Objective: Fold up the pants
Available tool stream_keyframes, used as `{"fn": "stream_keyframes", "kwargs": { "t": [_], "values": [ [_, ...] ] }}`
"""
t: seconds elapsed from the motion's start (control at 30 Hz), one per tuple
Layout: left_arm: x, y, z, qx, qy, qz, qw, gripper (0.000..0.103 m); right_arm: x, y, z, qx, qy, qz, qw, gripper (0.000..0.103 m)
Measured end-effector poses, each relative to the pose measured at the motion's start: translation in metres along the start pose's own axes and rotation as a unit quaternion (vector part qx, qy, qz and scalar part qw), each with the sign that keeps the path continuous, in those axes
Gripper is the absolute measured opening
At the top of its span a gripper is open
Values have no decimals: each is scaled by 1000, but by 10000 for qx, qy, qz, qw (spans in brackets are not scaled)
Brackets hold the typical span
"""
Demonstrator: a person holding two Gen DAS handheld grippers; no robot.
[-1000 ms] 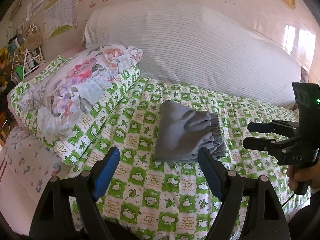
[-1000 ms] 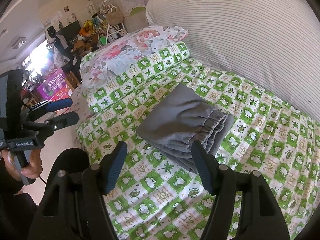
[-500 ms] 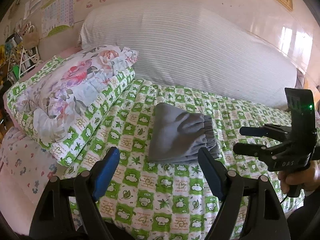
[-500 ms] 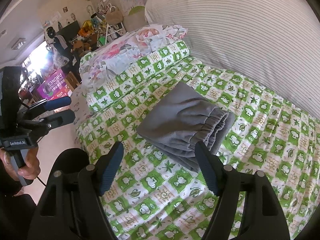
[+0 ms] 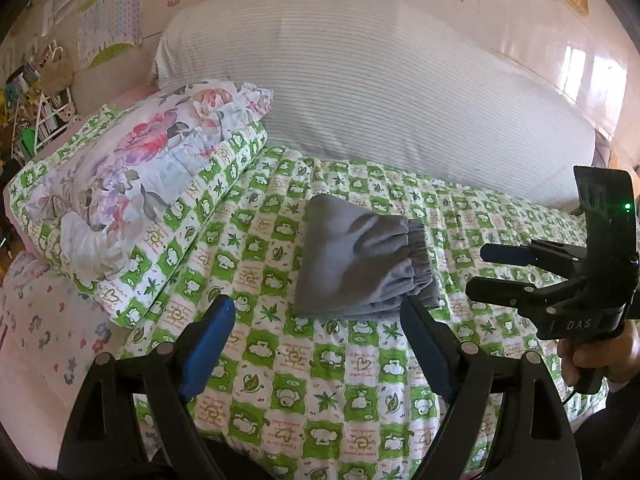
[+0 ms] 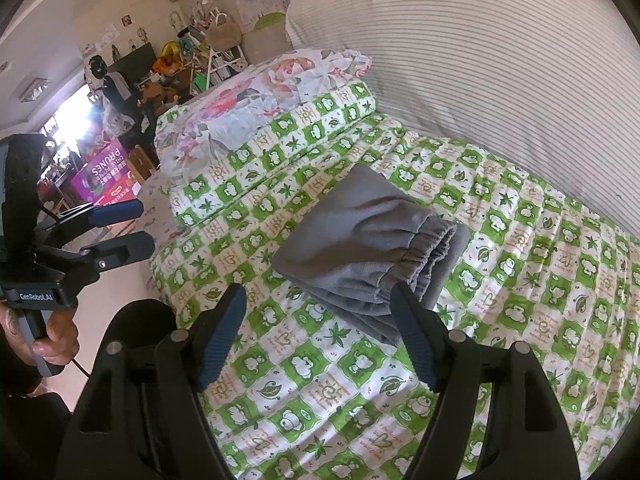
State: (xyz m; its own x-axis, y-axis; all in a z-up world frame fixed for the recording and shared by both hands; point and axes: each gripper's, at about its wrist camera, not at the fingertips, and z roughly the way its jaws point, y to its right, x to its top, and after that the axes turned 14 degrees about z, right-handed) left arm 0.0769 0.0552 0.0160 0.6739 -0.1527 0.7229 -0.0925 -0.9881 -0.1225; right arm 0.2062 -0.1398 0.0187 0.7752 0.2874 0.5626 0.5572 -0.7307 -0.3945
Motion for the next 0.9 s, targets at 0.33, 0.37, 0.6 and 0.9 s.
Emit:
{"fn": "stream_keyframes", "kwargs": {
  "t": [0.33,0.37,0.6,0.9],
  "values": [
    [-1,-2,-1,109,156,4,9998,85,-2,4,4,0,-30,64,10000,75],
    [-1,-2,-1,122,162,10,9998,85,-2,4,4,8,-32,67,10000,75],
    [-1,-3,2,208,163,56,9996,85,-3,4,4,10,-31,65,10000,75],
    [-2,-4,11,251,114,89,9996,85,-6,7,8,-17,-68,97,9999,75]
  ]
}}
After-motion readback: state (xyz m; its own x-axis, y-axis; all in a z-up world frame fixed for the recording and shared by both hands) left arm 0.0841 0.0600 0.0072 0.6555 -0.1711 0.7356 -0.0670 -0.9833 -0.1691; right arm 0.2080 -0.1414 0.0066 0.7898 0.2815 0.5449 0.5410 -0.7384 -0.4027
